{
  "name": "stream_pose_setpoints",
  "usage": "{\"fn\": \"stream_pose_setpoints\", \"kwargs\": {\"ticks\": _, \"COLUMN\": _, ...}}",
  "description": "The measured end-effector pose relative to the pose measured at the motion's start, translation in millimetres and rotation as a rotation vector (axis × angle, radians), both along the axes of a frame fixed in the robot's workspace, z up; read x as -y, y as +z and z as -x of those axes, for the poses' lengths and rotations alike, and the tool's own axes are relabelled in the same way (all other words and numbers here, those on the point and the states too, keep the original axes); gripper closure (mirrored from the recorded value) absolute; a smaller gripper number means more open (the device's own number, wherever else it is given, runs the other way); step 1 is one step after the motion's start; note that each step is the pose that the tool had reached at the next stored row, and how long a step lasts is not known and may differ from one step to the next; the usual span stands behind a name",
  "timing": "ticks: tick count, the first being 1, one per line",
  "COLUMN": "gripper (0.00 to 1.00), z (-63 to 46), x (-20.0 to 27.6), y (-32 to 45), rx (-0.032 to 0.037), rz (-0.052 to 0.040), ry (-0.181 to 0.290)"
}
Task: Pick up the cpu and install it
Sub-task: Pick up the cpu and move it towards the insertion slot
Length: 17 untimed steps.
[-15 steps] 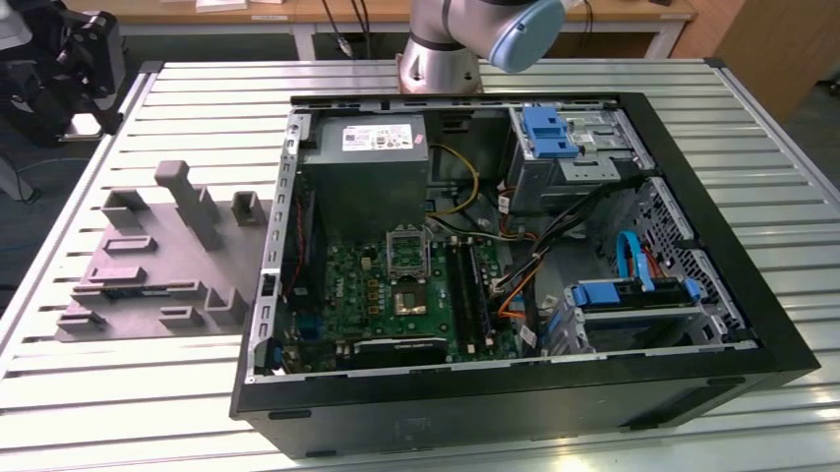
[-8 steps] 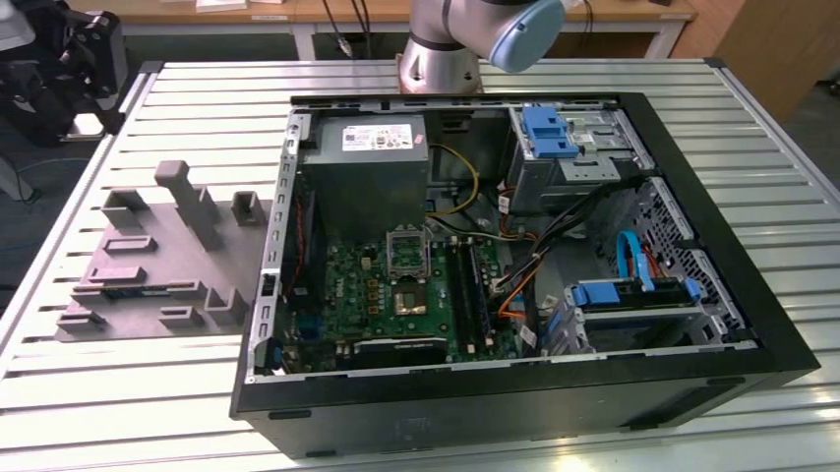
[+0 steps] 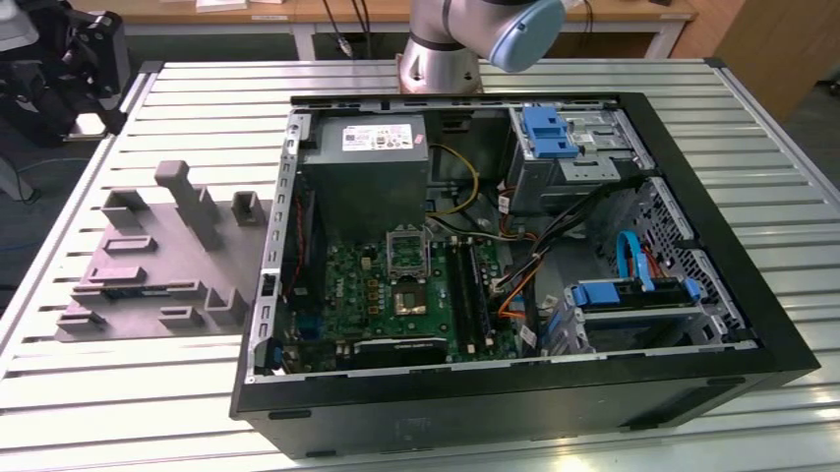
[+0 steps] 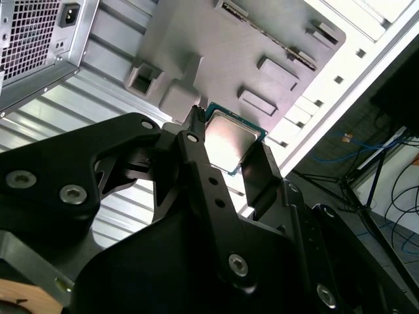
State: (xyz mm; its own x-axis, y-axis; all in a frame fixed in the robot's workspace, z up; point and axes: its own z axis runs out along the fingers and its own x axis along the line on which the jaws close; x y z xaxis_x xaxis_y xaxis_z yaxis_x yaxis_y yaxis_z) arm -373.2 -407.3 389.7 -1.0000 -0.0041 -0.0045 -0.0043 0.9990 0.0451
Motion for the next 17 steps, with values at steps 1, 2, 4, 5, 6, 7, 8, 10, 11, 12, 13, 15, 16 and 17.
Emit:
{"fn": "stream_pose_setpoints", "kwargs": {"ticks": 1, "gripper": 0.53, "z": -0.2, "x": 0.0, "y": 0.0, "rx": 0.0000, "rz": 0.0000, "ry": 0.000}}
{"fn": "stream_pose_setpoints", "kwargs": {"ticks": 2, "gripper": 0.53, "z": -0.4, "x": 0.0, "y": 0.0, "rx": 0.0000, "rz": 0.0000, "ry": 0.000}}
{"fn": "stream_pose_setpoints", "kwargs": {"ticks": 4, "gripper": 0.53, "z": -0.9, "x": 0.0, "y": 0.0, "rx": 0.0000, "rz": 0.0000, "ry": 0.000}}
{"fn": "stream_pose_setpoints", "kwargs": {"ticks": 5, "gripper": 0.53, "z": -1.1, "x": 0.0, "y": 0.0, "rx": 0.0000, "rz": 0.0000, "ry": 0.000}}
{"fn": "stream_pose_setpoints", "kwargs": {"ticks": 6, "gripper": 0.53, "z": -1.4, "x": 0.0, "y": 0.0, "rx": 0.0000, "rz": 0.0000, "ry": 0.000}}
{"fn": "stream_pose_setpoints", "kwargs": {"ticks": 7, "gripper": 0.53, "z": -1.6, "x": 0.0, "y": 0.0, "rx": 0.0000, "rz": 0.0000, "ry": 0.000}}
{"fn": "stream_pose_setpoints", "kwargs": {"ticks": 8, "gripper": 0.53, "z": -1.8, "x": 0.0, "y": 0.0, "rx": 0.0000, "rz": 0.0000, "ry": 0.000}}
{"fn": "stream_pose_setpoints", "kwargs": {"ticks": 10, "gripper": 0.53, "z": -2.3, "x": 0.0, "y": 0.0, "rx": 0.0000, "rz": 0.0000, "ry": 0.000}}
{"fn": "stream_pose_setpoints", "kwargs": {"ticks": 11, "gripper": 0.53, "z": -2.5, "x": 0.0, "y": 0.0, "rx": -0.0001, "rz": 0.0000, "ry": 0.000}}
{"fn": "stream_pose_setpoints", "kwargs": {"ticks": 12, "gripper": 0.53, "z": -2.7, "x": 0.0, "y": 0.0, "rx": -0.0001, "rz": 0.0000, "ry": 0.000}}
{"fn": "stream_pose_setpoints", "kwargs": {"ticks": 13, "gripper": 0.53, "z": -3.0, "x": 0.0, "y": 0.0, "rx": 0.0000, "rz": 0.0000, "ry": 0.000}}
{"fn": "stream_pose_setpoints", "kwargs": {"ticks": 15, "gripper": 0.53, "z": -3.4, "x": 0.0, "y": 0.0, "rx": 0.0000, "rz": 0.0000, "ry": 0.000}}
{"fn": "stream_pose_setpoints", "kwargs": {"ticks": 16, "gripper": 0.53, "z": -3.6, "x": 0.0, "y": 0.0, "rx": 0.0000, "rz": 0.0000, "ry": 0.000}}
{"fn": "stream_pose_setpoints", "kwargs": {"ticks": 17, "gripper": 0.53, "z": -3.9, "x": 0.0, "y": 0.0, "rx": 0.0000, "rz": 0.0000, "ry": 0.000}}
